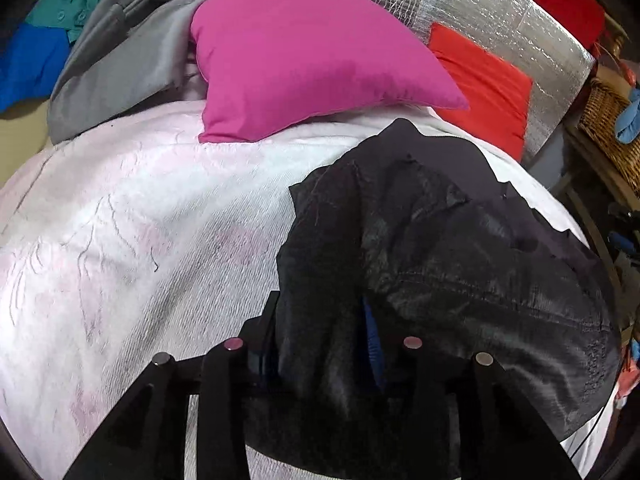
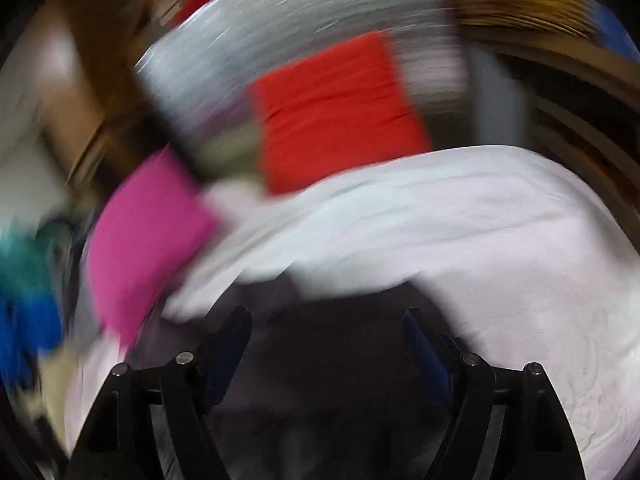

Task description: Fold large clothes

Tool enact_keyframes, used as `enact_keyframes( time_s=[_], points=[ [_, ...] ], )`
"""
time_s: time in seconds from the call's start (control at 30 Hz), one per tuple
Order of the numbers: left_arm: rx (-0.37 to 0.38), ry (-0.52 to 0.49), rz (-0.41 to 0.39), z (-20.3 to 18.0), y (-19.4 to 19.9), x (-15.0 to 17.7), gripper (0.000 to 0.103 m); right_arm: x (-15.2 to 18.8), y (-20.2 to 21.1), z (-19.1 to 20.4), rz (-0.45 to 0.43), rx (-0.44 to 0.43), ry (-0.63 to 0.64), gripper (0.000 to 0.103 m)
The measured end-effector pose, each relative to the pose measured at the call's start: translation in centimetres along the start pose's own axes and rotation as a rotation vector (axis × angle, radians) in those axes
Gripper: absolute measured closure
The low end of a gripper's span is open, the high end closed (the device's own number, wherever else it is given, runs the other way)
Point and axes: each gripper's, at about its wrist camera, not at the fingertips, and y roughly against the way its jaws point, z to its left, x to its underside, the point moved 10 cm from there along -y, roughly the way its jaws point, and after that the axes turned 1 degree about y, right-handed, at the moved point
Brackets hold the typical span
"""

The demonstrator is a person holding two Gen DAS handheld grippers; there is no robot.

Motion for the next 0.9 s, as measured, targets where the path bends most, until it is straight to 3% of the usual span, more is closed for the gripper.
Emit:
enact_keyframes(
  time_s=[0.1,0.13,0.17,0.23,0.37,0.43,0.53,0.6,0.67,0.73,0.8,0.9],
  points=[
    [-0.041,-0.048,-0.014,-0.6,0.1,0.2,0.063,3.3,-2.3,6.4,0.104,-0.014,0.150,0.025],
    [-0.047,-0.054,-0.015,-0.6,0.2,0.3,0.063,4.2,-3.3,7.7,0.136,-0.004,0.176,0.036],
    [-0.051,-0.058,-0.017,-0.7,0.2,0.4,0.063,5.3,-4.6,8.9,0.176,0.013,0.206,0.059],
    [-0.061,-0.079,-0.020,-0.8,0.3,0.7,0.063,6.7,-8.0,10.2,0.248,0.057,0.210,0.075],
    [-0.062,-0.100,-0.025,-0.7,0.5,0.9,0.063,6.2,-13.2,9.1,0.292,0.139,0.141,0.075],
    [-0.044,-0.087,-0.020,-0.4,0.5,0.9,0.062,5.0,-13.2,8.8,0.270,0.122,0.062,0.075],
    [-0.034,-0.041,-0.012,0.3,1.0,0.6,0.045,2.9,-11.6,7.7,0.183,0.020,-0.075,0.072],
    [-0.005,0.016,-0.012,1.0,1.7,0.3,0.042,2.4,-8.8,5.5,0.139,-0.057,-0.206,0.066],
    [0.009,0.047,-0.025,1.7,2.4,0.1,0.038,2.6,-5.8,3.6,0.105,-0.099,-0.271,0.026],
    [0.008,0.068,-0.029,2.5,3.1,0.0,0.031,3.1,-1.2,0.6,0.047,-0.100,-0.301,0.023],
    [0.030,0.110,-0.021,3.3,3.7,0.2,0.030,3.9,2.7,-2.0,0.021,-0.088,-0.322,0.023],
    [0.085,0.176,-0.002,3.6,4.6,1.1,0.030,6.3,9.2,-6.9,-0.048,-0.149,-0.473,0.023]
  ],
)
